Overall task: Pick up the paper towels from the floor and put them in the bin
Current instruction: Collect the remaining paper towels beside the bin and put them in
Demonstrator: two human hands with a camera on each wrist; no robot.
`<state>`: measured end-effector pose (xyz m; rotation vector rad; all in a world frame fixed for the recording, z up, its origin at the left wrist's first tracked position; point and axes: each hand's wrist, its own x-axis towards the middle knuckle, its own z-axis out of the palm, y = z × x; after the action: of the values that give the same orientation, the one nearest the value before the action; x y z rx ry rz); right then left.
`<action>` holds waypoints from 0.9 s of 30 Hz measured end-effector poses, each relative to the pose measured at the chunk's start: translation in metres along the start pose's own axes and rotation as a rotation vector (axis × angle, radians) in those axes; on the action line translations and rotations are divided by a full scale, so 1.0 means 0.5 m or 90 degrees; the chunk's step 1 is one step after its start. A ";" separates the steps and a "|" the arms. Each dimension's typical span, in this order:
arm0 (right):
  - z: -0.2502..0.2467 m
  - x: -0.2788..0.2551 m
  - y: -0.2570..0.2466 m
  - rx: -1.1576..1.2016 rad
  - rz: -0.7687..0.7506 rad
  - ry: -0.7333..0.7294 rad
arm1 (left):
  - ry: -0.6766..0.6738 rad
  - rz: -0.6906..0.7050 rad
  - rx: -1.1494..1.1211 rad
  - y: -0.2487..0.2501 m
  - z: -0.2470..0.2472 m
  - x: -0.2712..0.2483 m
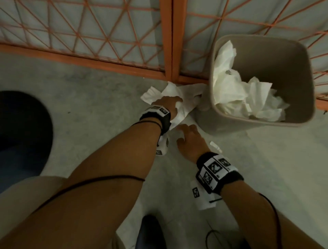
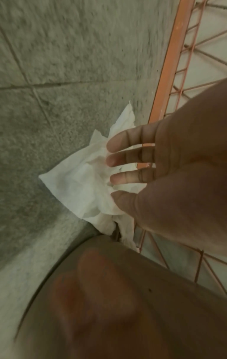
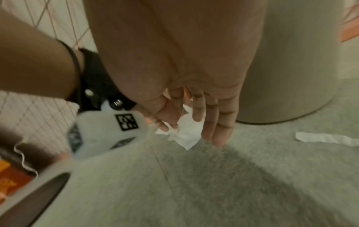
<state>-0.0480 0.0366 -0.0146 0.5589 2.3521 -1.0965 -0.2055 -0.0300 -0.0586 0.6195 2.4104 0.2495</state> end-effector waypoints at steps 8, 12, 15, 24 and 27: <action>0.005 0.120 0.002 0.013 0.042 0.052 | 0.024 -0.058 0.026 -0.013 0.004 0.000; 0.010 0.118 0.023 0.019 0.053 0.069 | 0.069 -0.084 0.037 -0.004 0.017 0.005; 0.009 0.116 0.047 -0.007 0.041 0.063 | 0.094 -0.101 -0.029 0.002 0.026 0.003; 0.037 0.187 0.030 -0.137 -0.086 0.008 | 0.510 -0.247 -0.496 -0.065 -0.037 -0.094; 0.049 0.208 0.031 -0.190 -0.085 0.041 | 0.624 -0.289 -0.548 -0.090 -0.055 -0.128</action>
<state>-0.1166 0.0433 -0.0977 0.3369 2.5771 -0.7679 -0.1951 -0.1012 -0.0175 -0.5805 2.8030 1.5537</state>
